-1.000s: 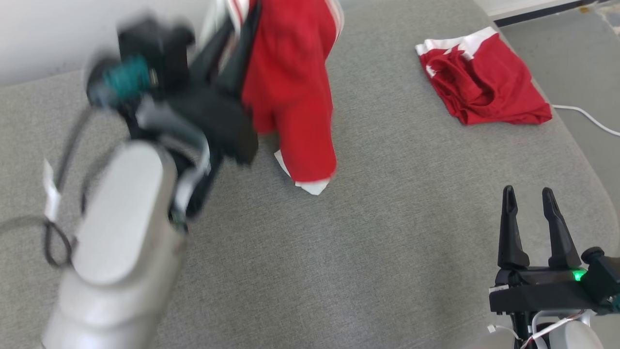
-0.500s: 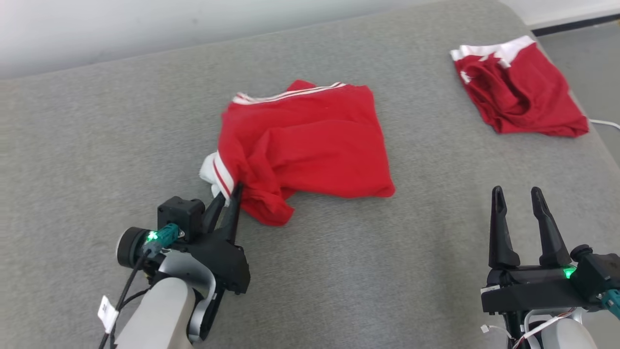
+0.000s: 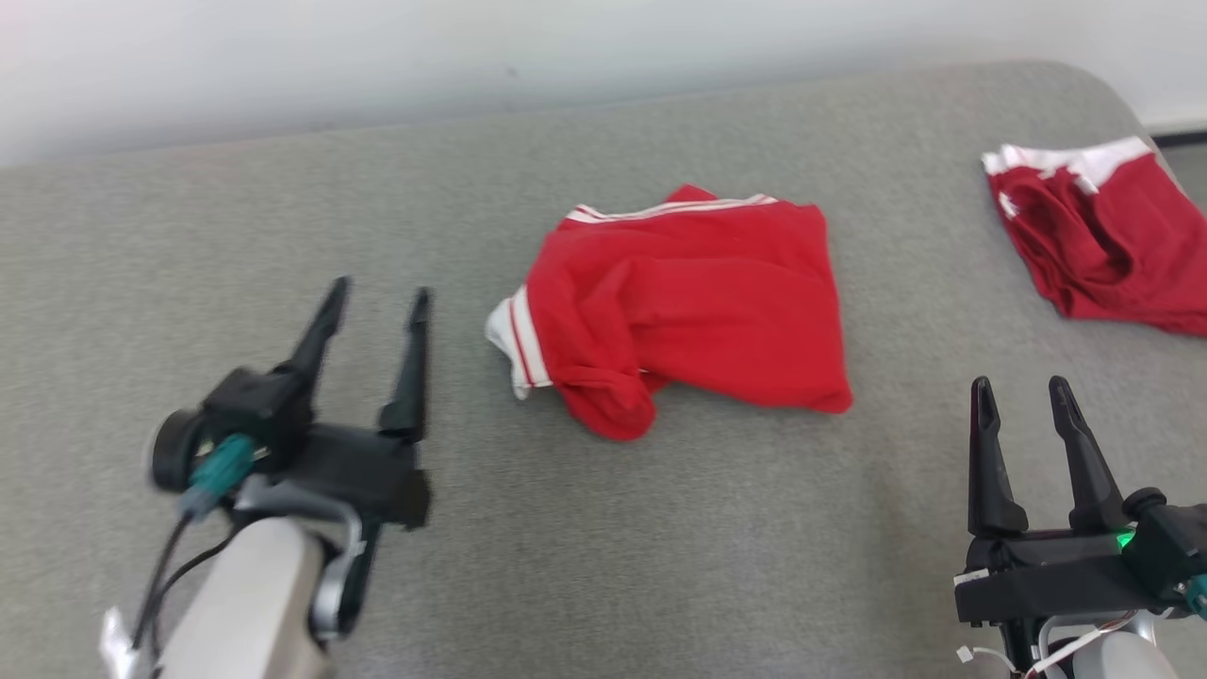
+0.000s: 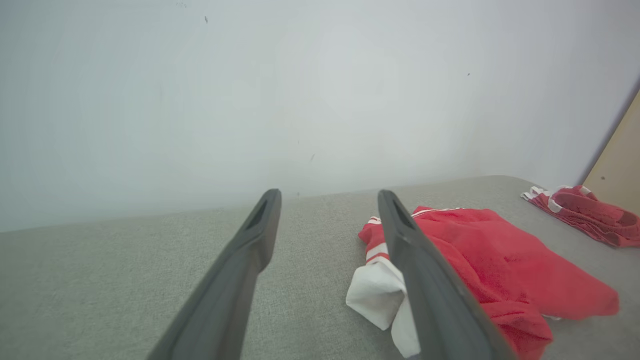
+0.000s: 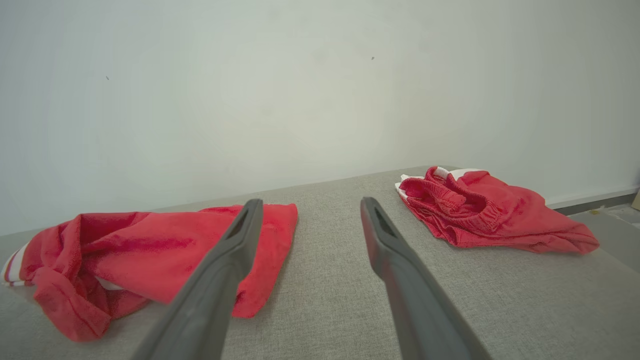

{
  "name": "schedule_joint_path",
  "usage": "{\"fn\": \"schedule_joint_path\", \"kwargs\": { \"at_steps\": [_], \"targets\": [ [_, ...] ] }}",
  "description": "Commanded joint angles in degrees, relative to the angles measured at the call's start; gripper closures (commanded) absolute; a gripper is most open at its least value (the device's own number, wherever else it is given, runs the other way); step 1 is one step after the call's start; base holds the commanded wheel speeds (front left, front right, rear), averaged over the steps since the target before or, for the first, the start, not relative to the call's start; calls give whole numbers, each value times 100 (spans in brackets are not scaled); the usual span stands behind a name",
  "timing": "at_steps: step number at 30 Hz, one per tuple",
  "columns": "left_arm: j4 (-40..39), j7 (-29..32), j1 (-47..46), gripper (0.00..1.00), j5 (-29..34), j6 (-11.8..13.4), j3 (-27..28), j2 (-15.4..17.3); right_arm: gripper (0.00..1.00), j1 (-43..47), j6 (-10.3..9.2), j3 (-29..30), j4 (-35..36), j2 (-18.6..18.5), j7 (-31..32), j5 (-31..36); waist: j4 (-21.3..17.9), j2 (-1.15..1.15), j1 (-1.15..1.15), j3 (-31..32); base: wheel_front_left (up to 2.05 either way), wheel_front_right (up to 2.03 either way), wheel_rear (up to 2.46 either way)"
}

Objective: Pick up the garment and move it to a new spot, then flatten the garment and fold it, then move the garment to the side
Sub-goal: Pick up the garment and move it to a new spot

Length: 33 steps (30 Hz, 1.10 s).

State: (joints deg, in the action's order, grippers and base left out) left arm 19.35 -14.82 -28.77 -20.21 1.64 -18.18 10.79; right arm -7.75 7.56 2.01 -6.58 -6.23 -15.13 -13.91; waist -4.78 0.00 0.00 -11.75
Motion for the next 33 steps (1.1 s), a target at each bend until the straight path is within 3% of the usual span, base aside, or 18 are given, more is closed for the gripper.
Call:
{"fn": "schedule_joint_path", "kwargs": {
  "at_steps": [1,8,13,21,33],
  "targets": [
    [-70,-32,172,0,53,40,85,80,0,87,-17,-4,16,-37,1,38,219,0,0,194,0,0,0],
    [-1036,-29,1091,0,339,93,766,300,0,201,-17,-69,47,-65,1,64,517,0,0,372,0,0,0],
    [-1490,-31,1773,0,492,61,1220,219,0,241,-17,-119,28,-97,1,35,684,0,0,461,0,0,0],
    [-1587,-32,2392,0,557,-176,1615,-51,0,318,-17,-227,-22,-105,1,-8,771,0,0,571,0,0,0],
    [-1387,-32,2593,0,774,-486,1936,-391,0,450,-17,-327,-144,-116,1,-76,751,0,0,631,0,0,0]
  ]
}}
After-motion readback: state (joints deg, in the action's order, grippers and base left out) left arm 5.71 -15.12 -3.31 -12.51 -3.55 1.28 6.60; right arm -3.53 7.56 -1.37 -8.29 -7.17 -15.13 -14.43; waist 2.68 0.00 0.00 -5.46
